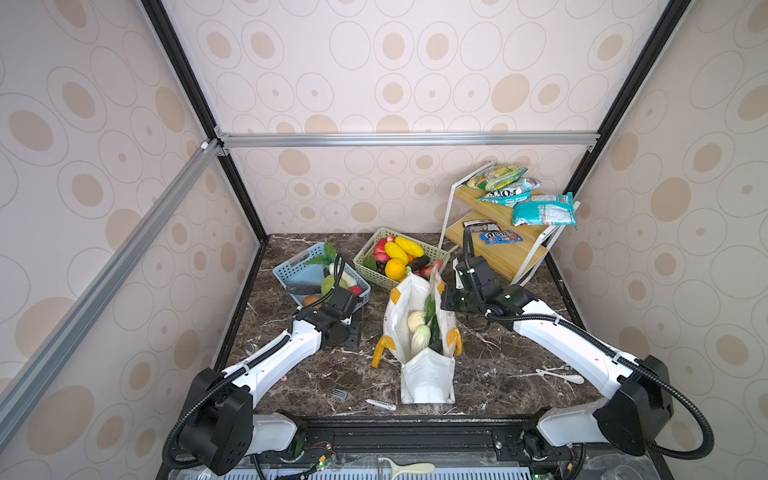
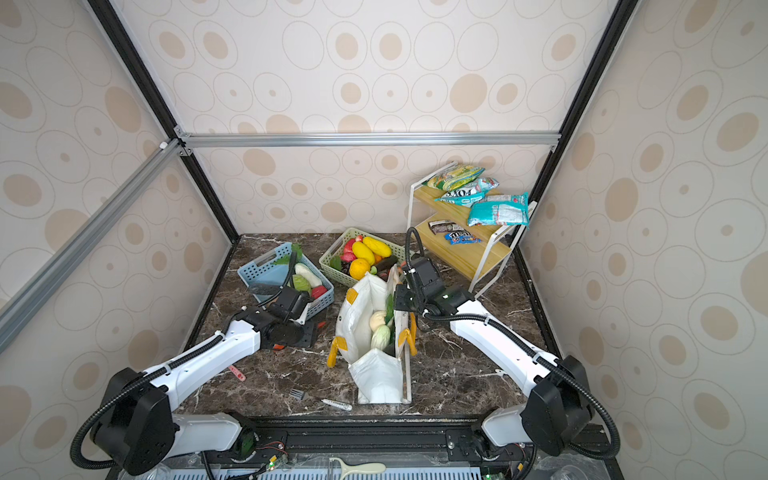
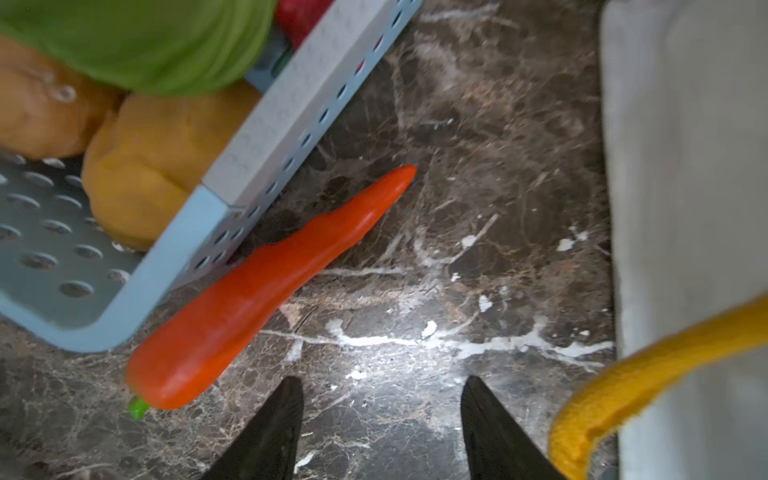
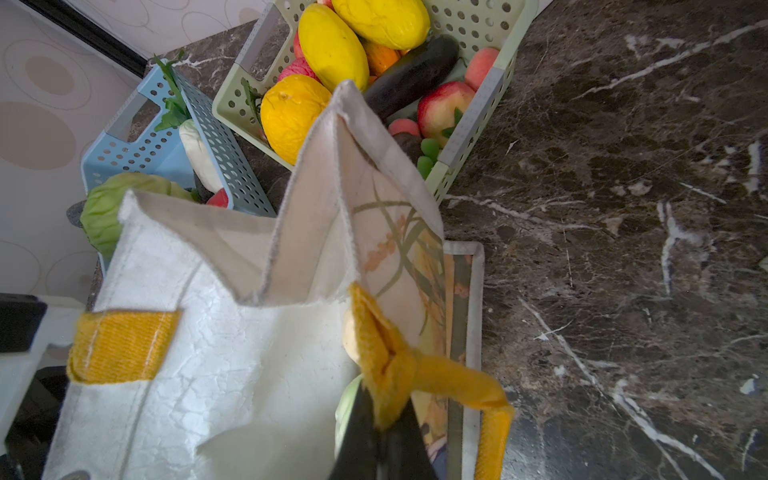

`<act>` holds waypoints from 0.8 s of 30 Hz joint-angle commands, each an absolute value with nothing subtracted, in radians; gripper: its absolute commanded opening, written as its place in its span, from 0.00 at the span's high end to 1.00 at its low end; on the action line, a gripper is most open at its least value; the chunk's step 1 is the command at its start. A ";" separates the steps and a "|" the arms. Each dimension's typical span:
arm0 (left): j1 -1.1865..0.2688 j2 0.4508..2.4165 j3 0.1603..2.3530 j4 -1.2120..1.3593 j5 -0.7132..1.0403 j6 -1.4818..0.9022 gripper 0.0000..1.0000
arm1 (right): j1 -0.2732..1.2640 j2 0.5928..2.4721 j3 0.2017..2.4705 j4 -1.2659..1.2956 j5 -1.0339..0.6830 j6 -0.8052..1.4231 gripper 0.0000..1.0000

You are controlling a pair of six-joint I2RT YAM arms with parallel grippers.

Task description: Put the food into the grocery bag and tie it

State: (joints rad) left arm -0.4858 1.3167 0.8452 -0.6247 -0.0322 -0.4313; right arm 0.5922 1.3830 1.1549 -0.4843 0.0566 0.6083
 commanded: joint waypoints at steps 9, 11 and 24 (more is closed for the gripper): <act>-0.495 1.316 0.768 -0.531 -0.152 -0.573 0.36 | 0.579 1.370 1.108 -0.493 0.067 0.613 1.00; -0.495 1.324 0.764 -0.534 -0.194 -0.571 0.35 | 0.580 1.369 1.102 -0.484 0.067 0.615 1.00; -0.473 1.368 0.700 -0.385 -0.295 -0.585 0.18 | 0.578 1.404 1.121 -0.466 0.024 0.613 1.00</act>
State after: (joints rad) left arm -0.4820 1.3334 0.7116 -0.4259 -0.2394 -0.5468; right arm 0.5858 1.3853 1.1271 -0.4450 0.0284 0.6121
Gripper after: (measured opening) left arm 0.811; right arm 0.052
